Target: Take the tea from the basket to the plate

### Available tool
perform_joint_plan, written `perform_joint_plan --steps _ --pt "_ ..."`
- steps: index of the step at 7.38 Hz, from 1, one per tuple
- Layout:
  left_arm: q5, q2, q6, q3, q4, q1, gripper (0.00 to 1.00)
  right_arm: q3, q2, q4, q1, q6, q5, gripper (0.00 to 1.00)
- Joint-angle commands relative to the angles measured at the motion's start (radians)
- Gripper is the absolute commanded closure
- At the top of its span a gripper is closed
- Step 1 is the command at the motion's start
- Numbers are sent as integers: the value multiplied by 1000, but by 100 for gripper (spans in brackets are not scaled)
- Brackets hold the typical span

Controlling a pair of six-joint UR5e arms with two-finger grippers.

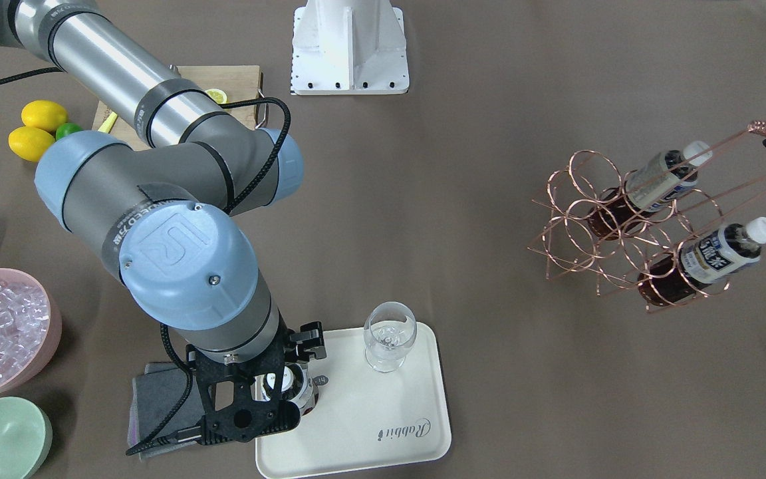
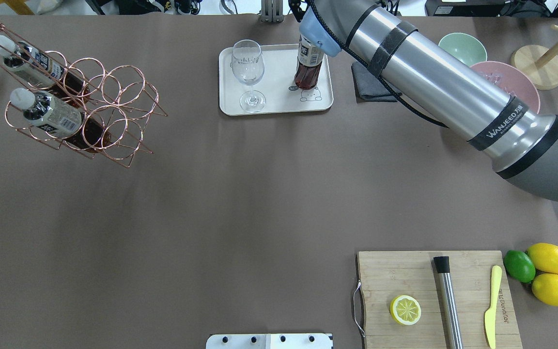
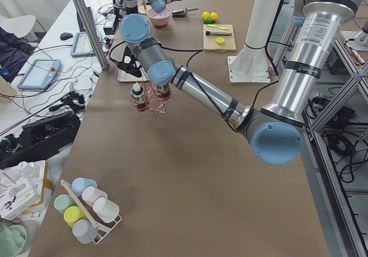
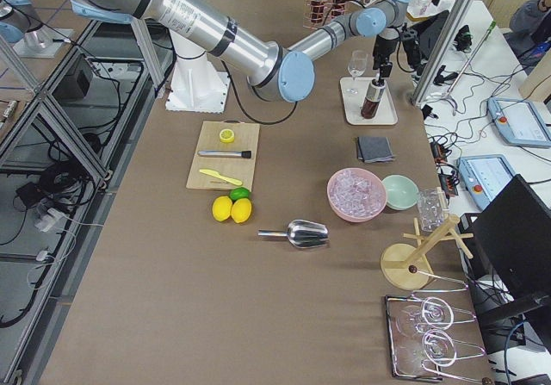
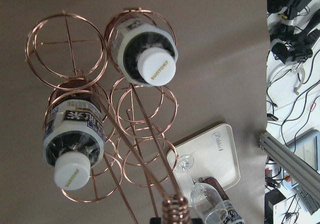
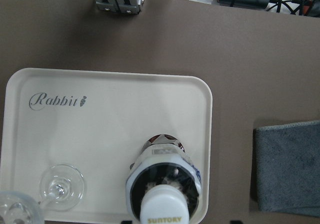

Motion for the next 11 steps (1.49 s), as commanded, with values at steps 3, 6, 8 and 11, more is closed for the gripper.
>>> perform_joint_plan --steps 3,6,8,11 --pt "-68 -61 137 291 18 -98 100 359 -247 -75 53 -18 104 1" --pt "-79 -105 190 431 18 -113 100 846 -615 -262 97 -105 125 1" --pt "-82 -107 187 473 21 -119 100 953 -782 -331 213 -287 174 1" --pt "-99 -134 191 560 19 -131 100 957 -1028 -355 410 -606 223 1"
